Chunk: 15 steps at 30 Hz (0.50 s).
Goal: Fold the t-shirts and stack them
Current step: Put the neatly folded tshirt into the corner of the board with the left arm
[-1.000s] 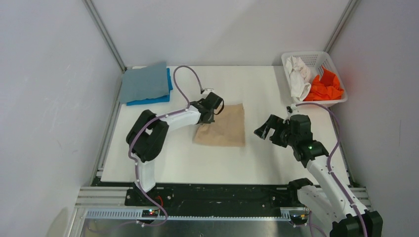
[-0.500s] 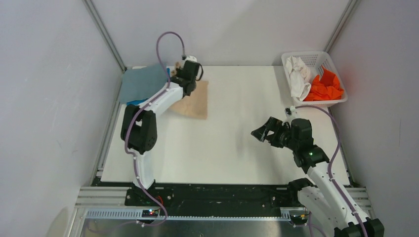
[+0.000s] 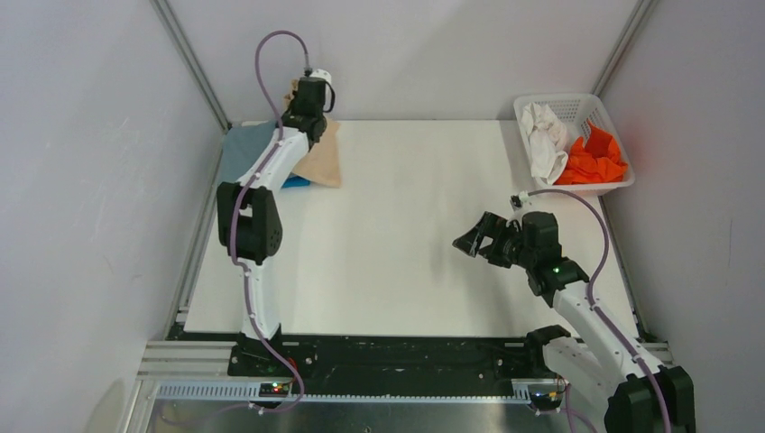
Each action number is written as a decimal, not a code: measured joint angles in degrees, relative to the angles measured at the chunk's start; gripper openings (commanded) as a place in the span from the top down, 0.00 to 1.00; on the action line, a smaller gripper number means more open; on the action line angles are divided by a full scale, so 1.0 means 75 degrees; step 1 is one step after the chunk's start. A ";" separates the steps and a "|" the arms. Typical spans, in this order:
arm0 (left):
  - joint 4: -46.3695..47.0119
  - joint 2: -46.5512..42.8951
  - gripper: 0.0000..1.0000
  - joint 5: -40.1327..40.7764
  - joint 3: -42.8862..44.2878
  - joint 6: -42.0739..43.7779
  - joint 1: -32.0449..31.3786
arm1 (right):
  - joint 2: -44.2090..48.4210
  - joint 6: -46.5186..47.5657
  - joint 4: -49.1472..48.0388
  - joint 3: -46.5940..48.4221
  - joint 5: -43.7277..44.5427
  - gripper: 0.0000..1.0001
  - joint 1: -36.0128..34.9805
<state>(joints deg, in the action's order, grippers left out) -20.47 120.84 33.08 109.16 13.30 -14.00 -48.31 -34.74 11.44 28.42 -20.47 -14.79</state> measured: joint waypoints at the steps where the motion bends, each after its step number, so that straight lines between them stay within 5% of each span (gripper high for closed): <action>1: 0.0012 -0.0003 1.00 -0.0105 0.0108 0.0047 0.0096 | -0.0070 0.0012 -0.0029 -0.0006 0.0003 0.01 0.0003; 15: 0.0012 -0.0271 1.00 -0.0866 0.0525 0.0469 0.0423 | -0.0289 0.0096 -0.0096 -0.0020 0.0117 0.00 0.0055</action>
<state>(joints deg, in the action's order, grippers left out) -20.38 118.80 26.59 113.10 16.82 -10.83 -50.48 -34.02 10.72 28.27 -19.59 -14.37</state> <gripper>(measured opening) 0.050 0.993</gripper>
